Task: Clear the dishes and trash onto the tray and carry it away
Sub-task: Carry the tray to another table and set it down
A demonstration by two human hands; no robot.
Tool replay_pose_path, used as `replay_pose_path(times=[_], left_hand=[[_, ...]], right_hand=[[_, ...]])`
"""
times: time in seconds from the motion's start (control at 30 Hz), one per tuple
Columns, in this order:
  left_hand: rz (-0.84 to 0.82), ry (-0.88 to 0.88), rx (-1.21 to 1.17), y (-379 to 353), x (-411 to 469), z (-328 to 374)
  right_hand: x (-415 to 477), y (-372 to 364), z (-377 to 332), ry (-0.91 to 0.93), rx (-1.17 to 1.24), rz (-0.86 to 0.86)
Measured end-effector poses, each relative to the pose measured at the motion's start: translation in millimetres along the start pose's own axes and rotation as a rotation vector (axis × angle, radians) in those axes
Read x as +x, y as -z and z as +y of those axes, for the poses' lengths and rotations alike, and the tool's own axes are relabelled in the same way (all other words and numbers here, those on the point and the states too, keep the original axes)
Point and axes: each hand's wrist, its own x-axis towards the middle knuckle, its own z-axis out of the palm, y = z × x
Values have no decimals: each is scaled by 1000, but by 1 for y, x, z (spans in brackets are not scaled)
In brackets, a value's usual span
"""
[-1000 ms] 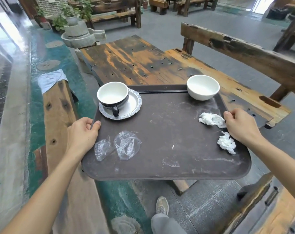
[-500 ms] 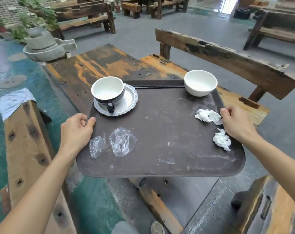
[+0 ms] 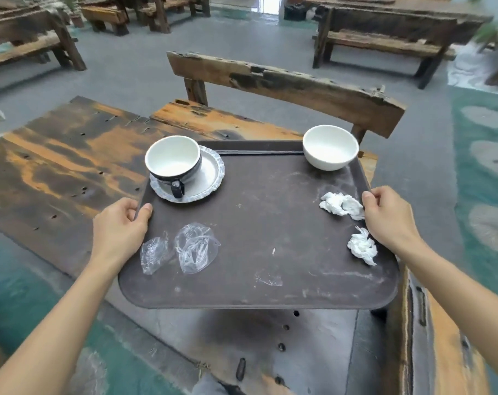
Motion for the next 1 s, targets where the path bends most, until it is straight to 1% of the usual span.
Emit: replay_pose_path(times=[0.23,0.4,0.6,0.67,0.83,1.0], left_hand=[[-143,-146,-57,-47,77,-16],[-226,-220,-86,-81,107,-37],[-300,-212,-154,-127,112,-70],[-327,-214,-156,-144,109,-84],[-388,-198,-148,-184,99,-118],[-410,-174,-110,-221,88,-149]], right_hand=[[-23,-31,1,-230,-13,113],[-47,-65,10,-321,-29,185],[-69,-113,25,-410,-89,234],[-75,-131,34,-437,-64,263],[-90,-176,54,-501,-32,245],[-94,-215,86,-542,-43,228]])
